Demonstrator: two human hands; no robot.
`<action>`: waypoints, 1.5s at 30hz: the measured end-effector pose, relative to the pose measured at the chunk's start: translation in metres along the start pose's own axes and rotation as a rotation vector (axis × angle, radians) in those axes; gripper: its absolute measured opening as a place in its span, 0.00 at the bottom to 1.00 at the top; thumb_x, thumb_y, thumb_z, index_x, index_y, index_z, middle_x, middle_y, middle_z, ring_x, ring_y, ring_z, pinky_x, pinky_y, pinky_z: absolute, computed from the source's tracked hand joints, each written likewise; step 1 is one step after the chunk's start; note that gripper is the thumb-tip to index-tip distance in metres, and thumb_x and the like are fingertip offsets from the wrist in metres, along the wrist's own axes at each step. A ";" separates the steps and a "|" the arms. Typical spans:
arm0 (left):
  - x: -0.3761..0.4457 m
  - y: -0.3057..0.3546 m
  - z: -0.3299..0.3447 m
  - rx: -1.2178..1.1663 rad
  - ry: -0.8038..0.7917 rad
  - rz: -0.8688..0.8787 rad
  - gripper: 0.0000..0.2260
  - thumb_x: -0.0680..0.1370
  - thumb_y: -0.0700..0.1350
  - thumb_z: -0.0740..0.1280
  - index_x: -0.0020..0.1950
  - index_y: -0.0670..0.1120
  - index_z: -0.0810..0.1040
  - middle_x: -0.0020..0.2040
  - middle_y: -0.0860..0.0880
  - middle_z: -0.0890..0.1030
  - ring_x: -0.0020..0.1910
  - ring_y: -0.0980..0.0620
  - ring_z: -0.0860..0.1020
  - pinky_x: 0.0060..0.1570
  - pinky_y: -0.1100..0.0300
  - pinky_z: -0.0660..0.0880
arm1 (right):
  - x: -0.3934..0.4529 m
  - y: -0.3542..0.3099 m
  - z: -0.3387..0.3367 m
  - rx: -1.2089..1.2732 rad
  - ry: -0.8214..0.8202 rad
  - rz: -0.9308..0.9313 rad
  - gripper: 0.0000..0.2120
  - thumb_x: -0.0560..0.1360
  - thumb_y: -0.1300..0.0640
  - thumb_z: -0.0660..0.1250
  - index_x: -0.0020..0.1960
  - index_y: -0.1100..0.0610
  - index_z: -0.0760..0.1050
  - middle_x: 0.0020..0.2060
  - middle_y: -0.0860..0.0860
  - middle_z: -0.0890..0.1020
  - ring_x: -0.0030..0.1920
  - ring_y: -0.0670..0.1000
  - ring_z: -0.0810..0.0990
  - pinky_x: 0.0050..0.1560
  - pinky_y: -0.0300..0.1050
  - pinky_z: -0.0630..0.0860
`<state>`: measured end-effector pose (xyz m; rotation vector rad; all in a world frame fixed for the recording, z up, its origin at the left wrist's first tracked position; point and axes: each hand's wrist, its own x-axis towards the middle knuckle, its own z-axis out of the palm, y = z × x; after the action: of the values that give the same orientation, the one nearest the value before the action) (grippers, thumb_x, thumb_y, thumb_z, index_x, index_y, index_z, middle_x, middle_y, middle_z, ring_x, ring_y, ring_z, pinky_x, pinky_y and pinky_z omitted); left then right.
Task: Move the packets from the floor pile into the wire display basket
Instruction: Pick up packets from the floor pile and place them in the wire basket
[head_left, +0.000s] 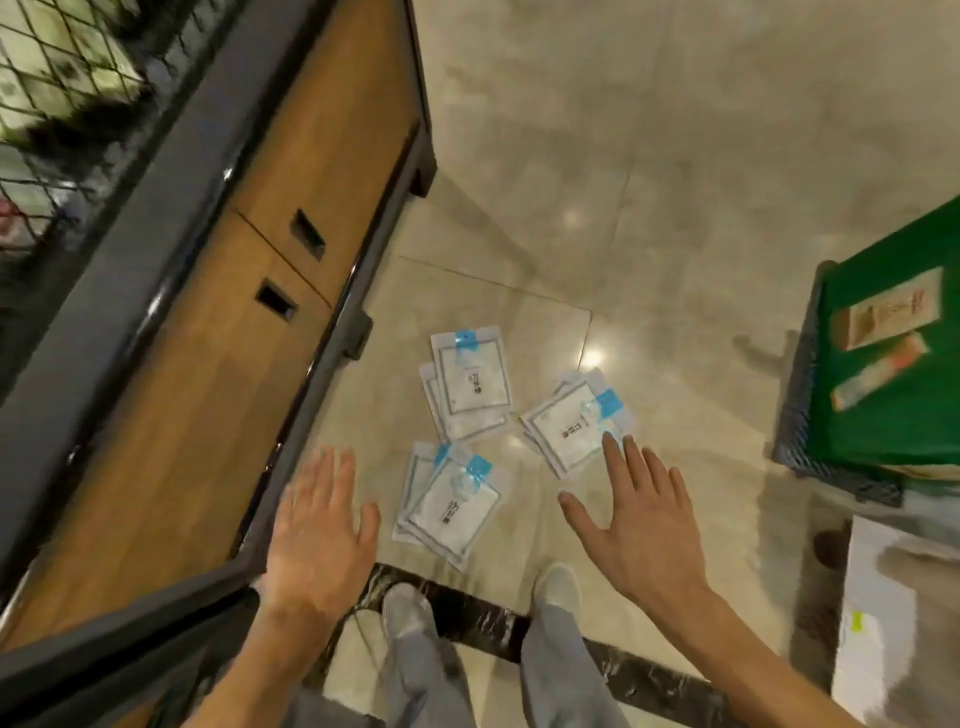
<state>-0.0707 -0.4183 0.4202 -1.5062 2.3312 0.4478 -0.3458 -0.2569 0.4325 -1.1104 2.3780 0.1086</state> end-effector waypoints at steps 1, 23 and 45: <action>0.016 -0.007 0.027 0.014 -0.034 0.005 0.33 0.81 0.60 0.38 0.84 0.47 0.47 0.84 0.47 0.49 0.83 0.49 0.47 0.81 0.48 0.47 | 0.012 0.002 0.025 0.004 -0.011 0.011 0.46 0.74 0.24 0.39 0.84 0.50 0.47 0.83 0.52 0.56 0.83 0.56 0.54 0.82 0.56 0.50; 0.241 -0.122 0.502 -0.027 -0.063 0.111 0.35 0.82 0.65 0.42 0.84 0.47 0.47 0.84 0.44 0.46 0.83 0.46 0.46 0.80 0.42 0.49 | 0.195 -0.035 0.545 0.224 -0.094 0.216 0.65 0.67 0.15 0.50 0.82 0.61 0.33 0.82 0.59 0.37 0.83 0.58 0.38 0.82 0.60 0.41; 0.216 -0.092 0.495 -0.951 -0.176 -0.263 0.13 0.79 0.49 0.70 0.61 0.47 0.75 0.56 0.50 0.82 0.52 0.49 0.82 0.45 0.54 0.81 | 0.213 -0.018 0.549 0.881 0.247 0.481 0.17 0.64 0.48 0.83 0.45 0.47 0.76 0.70 0.54 0.75 0.70 0.58 0.74 0.70 0.64 0.71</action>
<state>-0.0195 -0.4166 -0.1256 -1.9832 1.7846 1.6881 -0.2200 -0.2642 -0.1428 -0.1384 2.4175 -0.8669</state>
